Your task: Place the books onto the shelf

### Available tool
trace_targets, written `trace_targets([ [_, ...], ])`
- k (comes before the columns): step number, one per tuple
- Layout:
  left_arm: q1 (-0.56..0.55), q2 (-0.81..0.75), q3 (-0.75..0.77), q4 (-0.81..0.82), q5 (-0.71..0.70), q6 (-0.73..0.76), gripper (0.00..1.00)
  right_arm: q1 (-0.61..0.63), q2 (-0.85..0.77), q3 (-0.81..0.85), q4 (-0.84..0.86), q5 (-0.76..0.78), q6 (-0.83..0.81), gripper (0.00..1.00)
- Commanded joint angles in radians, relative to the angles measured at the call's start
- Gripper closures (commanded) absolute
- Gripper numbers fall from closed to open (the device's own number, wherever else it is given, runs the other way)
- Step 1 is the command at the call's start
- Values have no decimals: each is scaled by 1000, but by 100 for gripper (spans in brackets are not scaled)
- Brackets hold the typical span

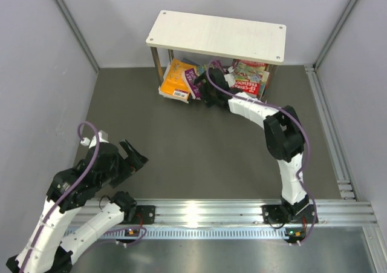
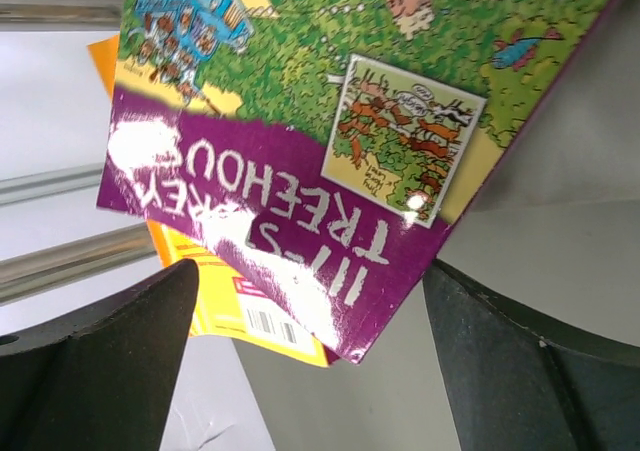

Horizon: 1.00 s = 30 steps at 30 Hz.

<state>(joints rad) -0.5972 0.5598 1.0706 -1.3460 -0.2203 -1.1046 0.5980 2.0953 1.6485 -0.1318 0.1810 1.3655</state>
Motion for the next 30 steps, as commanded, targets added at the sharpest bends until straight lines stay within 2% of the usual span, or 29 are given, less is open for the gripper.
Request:
trace_targets([
  [1,-4,-8,14,-120,16,8,2,3,88,-73,13,-32,67,5],
  [4,-3,-1,8,-114,27,14,2,11,94,-111,59,-47,92,5],
  [5,-4,0,5,-113,30,17,2,11,94,-119,73,-52,93,9],
  [10,-4,18,3,-104,36,29,2,29,106,-144,86,-35,102,18],
  [13,-4,28,9,-101,41,35,2,29,106,-156,87,-14,115,35],
  [14,-4,28,8,-101,39,34,2,28,101,-159,87,-8,115,48],
  [16,-4,25,6,-102,36,29,2,26,80,-168,83,18,104,63],
  [19,-4,15,-4,-97,35,17,2,17,36,-187,67,47,78,68],
  [21,-4,5,-18,-88,36,9,2,0,0,-205,55,60,57,75],
  [25,-4,-6,-37,-67,39,-4,2,-32,-61,-233,54,58,17,97],
  [26,-4,-6,-38,-62,39,-5,2,-38,-87,-236,52,55,4,100],
  [30,-4,-1,-54,-32,33,-3,2,-44,-149,-233,43,28,-81,100],
])
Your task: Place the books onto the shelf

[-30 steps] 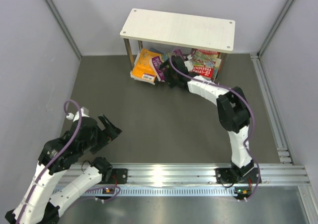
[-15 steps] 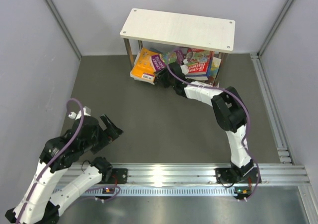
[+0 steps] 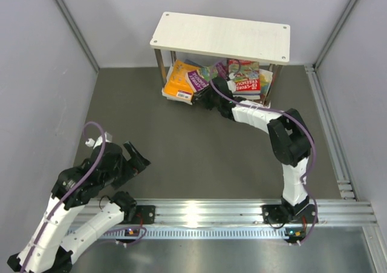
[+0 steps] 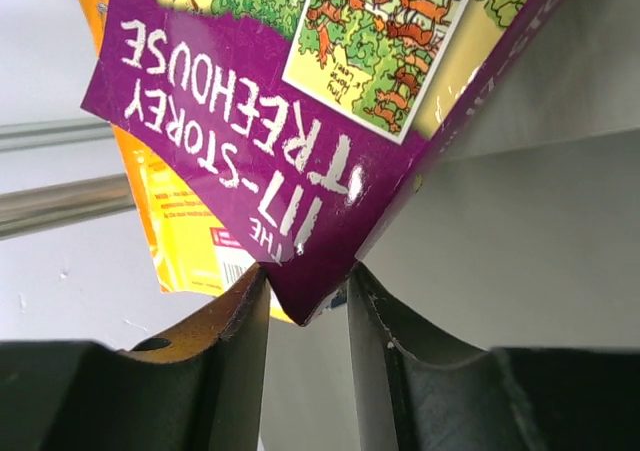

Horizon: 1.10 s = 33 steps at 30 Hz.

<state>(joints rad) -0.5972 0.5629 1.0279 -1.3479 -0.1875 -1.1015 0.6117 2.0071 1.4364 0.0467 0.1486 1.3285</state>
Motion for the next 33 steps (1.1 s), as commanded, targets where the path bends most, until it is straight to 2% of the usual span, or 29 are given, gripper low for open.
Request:
trace_targets([
  [1,-4,-3,-11,-25,-1,-8,2,-56,-73,-18,-143,51,-63,100],
  [15,-4,6,-11,44,-24,-47,2,-58,-179,110,-269,-176,-446,100],
  [23,-4,-43,-20,46,-32,-113,4,-56,-261,151,-306,-218,-503,100],
  [27,-4,-34,-11,46,-32,-106,4,-50,-300,148,-304,-320,-514,100],
  [28,-4,-28,-8,58,-29,-95,4,-47,-310,144,-306,-340,-519,82],
  [31,-4,9,0,107,-18,-63,4,-38,-385,108,-346,-337,-551,47],
  [33,-4,55,3,148,-1,-28,3,-38,-464,73,-369,-304,-586,40],
])
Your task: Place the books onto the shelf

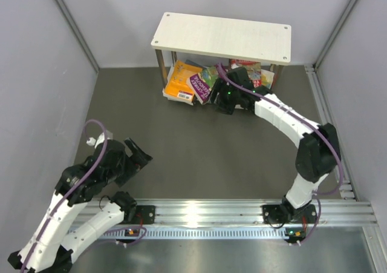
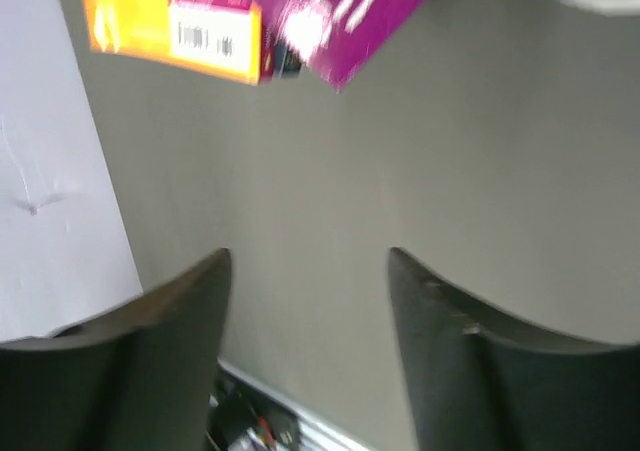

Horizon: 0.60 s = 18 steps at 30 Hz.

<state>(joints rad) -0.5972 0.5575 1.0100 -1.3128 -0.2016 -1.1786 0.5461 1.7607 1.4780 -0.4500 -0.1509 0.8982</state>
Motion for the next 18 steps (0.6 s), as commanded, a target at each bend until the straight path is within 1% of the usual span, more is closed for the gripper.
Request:
trace_targets([
  [1,-4,80,21,135,17,60,2,28,-243,24,100,7,-171,34],
  [3,-4,145,22,220,37,100,2,28,-308,18,65,13,-221,30],
  [4,-4,171,22,254,47,117,1,26,-326,21,18,14,-237,29],
  [6,-4,263,35,352,66,170,1,26,-383,16,-60,33,-288,29],
  [8,-4,370,68,446,74,215,1,28,-460,-24,-98,62,-314,28],
  [9,-4,408,84,477,79,259,1,26,-490,-44,-108,82,-317,28],
  [10,-4,483,116,509,91,284,1,26,-553,-65,-125,89,-317,27],
  [11,-3,520,134,579,102,328,1,28,-585,-106,-136,99,-303,27],
  [14,-3,666,212,694,155,387,1,28,-699,-166,-180,97,-274,27],
  [15,-4,702,235,761,163,420,1,26,-725,-177,-208,97,-268,27],
  [16,-3,766,280,788,168,433,1,28,-783,-188,-217,97,-266,27],
  [18,-3,827,323,860,172,465,1,29,-840,-215,-252,108,-265,26],
])
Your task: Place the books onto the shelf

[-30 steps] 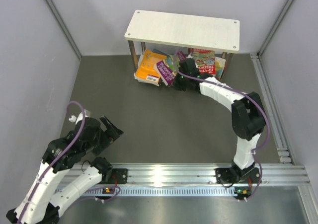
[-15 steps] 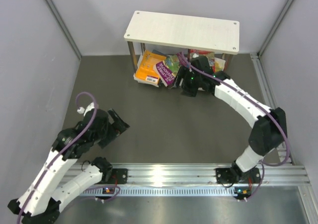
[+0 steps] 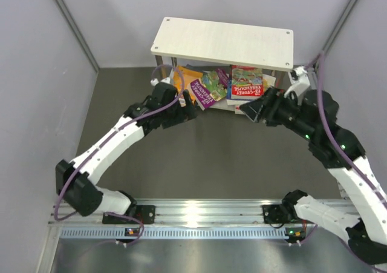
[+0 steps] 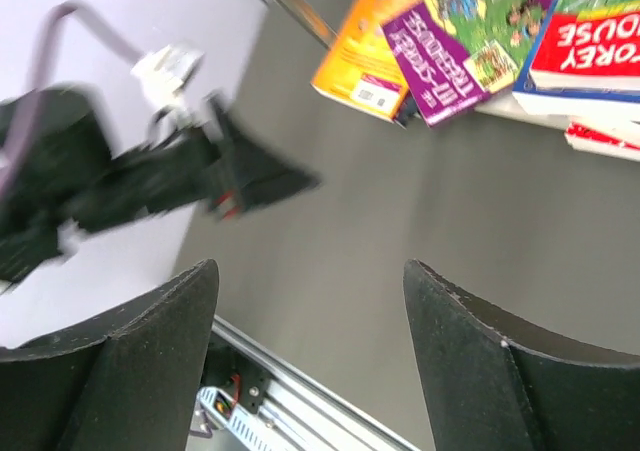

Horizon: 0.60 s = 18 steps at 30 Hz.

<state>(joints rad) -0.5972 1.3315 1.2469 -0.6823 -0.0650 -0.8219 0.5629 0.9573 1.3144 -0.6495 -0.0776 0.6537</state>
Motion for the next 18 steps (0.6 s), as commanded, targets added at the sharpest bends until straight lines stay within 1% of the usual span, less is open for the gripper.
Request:
trace_targets([
  [1,-3,108,118,253,36,118,1,11,-89,-63,-65,41,-28,25],
  [3,-3,159,143,305,45,128,1,9,-132,-63,-126,74,-37,23],
  [4,-3,208,163,361,54,129,1,9,-161,-57,-154,108,-40,22],
  [5,-3,236,174,384,60,116,1,9,-175,-52,-182,148,-42,22],
  [6,-1,262,184,404,60,103,1,11,-186,-49,-229,165,-42,22],
  [8,-3,345,215,472,60,61,1,11,-219,-43,-265,196,-39,21],
  [9,-4,374,229,490,45,8,2,11,-233,-43,-294,203,-35,21],
  [10,-7,430,262,498,25,-17,6,9,-255,-41,-308,211,-32,21],
  [12,-24,492,307,503,-37,-49,14,11,-273,-26,-349,226,-25,21],
  [13,-29,555,365,501,-82,-55,20,11,-287,-18,-366,233,-23,21],
  [14,-38,584,397,491,-97,-57,26,11,-293,2,-386,246,-25,21],
  [15,-44,618,437,477,-111,-54,28,11,-298,11,-427,254,-23,21],
  [16,-49,686,526,455,-148,-49,32,11,-310,20,-447,260,-25,21],
  [17,-56,718,573,435,-163,-39,41,11,-315,38,-469,271,-23,21],
  [18,-61,753,623,382,-182,-34,44,9,-322,43,-505,271,-20,20],
])
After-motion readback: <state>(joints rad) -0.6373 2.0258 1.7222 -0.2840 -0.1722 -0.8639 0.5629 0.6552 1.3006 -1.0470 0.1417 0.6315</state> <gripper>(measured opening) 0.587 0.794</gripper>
